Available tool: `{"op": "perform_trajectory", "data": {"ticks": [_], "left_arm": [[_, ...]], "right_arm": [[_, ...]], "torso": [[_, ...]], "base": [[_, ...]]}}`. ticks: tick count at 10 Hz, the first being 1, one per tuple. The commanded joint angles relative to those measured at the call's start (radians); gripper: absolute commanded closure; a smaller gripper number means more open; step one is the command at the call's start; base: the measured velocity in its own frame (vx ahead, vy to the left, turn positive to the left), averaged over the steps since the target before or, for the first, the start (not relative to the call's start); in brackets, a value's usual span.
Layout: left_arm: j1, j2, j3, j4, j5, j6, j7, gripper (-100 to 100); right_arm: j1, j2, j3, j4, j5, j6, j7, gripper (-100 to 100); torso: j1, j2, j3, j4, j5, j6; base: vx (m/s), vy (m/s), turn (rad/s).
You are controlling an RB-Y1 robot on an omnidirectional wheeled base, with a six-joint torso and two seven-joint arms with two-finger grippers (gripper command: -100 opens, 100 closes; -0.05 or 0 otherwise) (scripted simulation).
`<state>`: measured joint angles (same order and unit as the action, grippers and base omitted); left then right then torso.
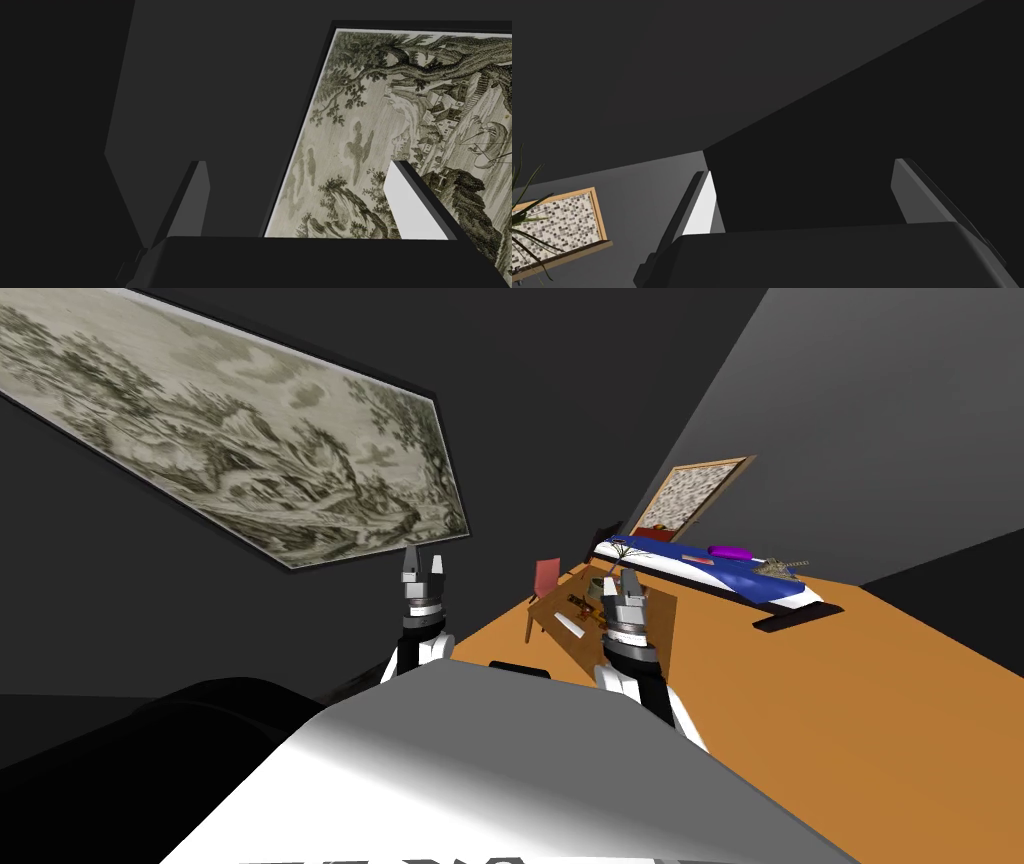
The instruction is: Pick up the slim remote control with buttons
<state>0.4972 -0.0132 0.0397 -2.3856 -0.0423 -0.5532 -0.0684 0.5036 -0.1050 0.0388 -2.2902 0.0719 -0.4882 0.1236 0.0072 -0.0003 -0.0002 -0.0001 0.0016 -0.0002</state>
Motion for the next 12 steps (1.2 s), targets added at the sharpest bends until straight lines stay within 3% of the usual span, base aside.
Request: {"op": "perform_trajectory", "data": {"ticks": [1, 8, 9, 12], "left_arm": [[0.000, 0.000, 0.000, 0.000, 0.000, 0.000, 0.000, 0], [0.000, 0.000, 0.000, 0.000, 0.000, 0.000, 0.000, 0], [0.000, 0.000, 0.000, 0.000, 0.000, 0.000, 0.000, 0], [0.000, 0.000, 0.000, 0.000, 0.000, 0.000, 0.000, 0]], "right_arm": [[0.010, -0.043, 0.015, 0.017, 0.003, 0.005, 0.008, -100], [0.063, -0.242, 0.086, 0.182, 0.019, 0.037, 0.049, -100], [0.063, -0.247, 0.086, 0.182, 0.019, 0.037, 0.049, -100], [0.100, -0.346, 0.132, 0.273, 0.035, 0.057, 0.076, -100]], "torso": [[0.000, 0.000, 0.000, 0.000, 0.000, 0.000], [0.007, -0.001, -0.001, 0.000, 0.002, 0.000], [0.005, -0.001, -0.001, 0.000, 0.001, 0.000], [0.001, -0.001, 0.000, 0.000, 0.000, 0.000]], "base": [[0.015, 0.127, 0.081], [0.011, 0.184, 0.091], [0.018, 0.114, 0.018], [0.032, 0.131, 0.118]]}}
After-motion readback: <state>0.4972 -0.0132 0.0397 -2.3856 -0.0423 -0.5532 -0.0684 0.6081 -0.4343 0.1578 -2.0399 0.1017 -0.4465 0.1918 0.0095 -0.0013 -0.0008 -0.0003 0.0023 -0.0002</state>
